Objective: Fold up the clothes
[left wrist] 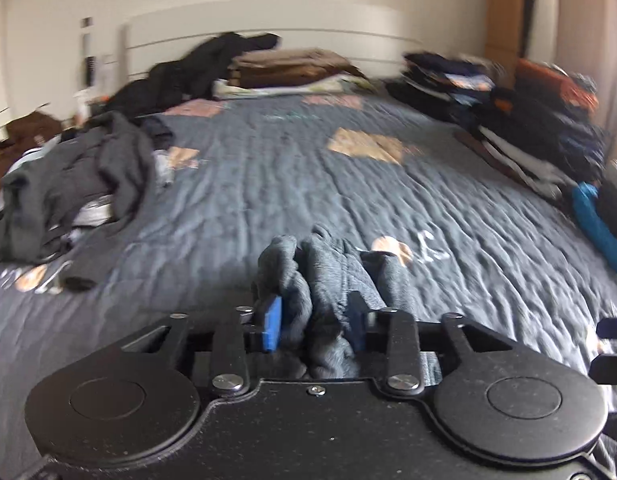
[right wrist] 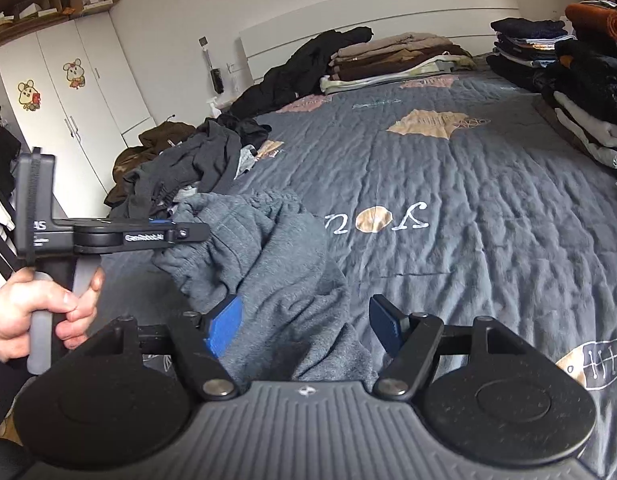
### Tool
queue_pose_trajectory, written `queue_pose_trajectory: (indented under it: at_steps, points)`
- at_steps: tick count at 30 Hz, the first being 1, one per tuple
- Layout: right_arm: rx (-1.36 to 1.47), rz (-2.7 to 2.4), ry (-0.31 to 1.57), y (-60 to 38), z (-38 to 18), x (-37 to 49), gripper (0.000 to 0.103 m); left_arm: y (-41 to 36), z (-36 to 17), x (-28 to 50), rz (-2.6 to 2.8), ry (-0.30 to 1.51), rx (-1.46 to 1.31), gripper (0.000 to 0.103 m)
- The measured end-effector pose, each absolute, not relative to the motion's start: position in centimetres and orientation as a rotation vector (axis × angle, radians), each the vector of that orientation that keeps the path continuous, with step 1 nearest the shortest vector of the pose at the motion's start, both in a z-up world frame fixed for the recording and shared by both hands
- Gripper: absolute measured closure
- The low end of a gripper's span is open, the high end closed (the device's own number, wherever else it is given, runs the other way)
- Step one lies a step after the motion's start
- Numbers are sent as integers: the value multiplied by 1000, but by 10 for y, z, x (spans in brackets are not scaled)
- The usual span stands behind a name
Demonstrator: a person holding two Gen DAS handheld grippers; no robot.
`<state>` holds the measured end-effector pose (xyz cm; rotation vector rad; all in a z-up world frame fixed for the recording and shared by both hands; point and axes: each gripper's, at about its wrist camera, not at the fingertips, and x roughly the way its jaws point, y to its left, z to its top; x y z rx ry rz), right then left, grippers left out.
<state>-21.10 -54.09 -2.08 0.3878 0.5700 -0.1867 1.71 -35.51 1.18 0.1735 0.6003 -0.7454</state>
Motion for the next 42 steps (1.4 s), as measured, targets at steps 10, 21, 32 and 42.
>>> queue_pose_trajectory:
  at_steps: [10,21,32,42]
  points:
    - [341,-175,610,-513,-27,-208,33,-290,8,-29,-724,619,20,42]
    - [249,-139,712,-447,-34,-232,33,-294,5,-33,-803,652,-9,40]
    - [177,-56,820,-411,-54,-232,33,-312,-17,-33,-786,669,84,34]
    - [52,-105,894,-372,-74,-222,33,-297,-10,-28,-768,666,48,32]
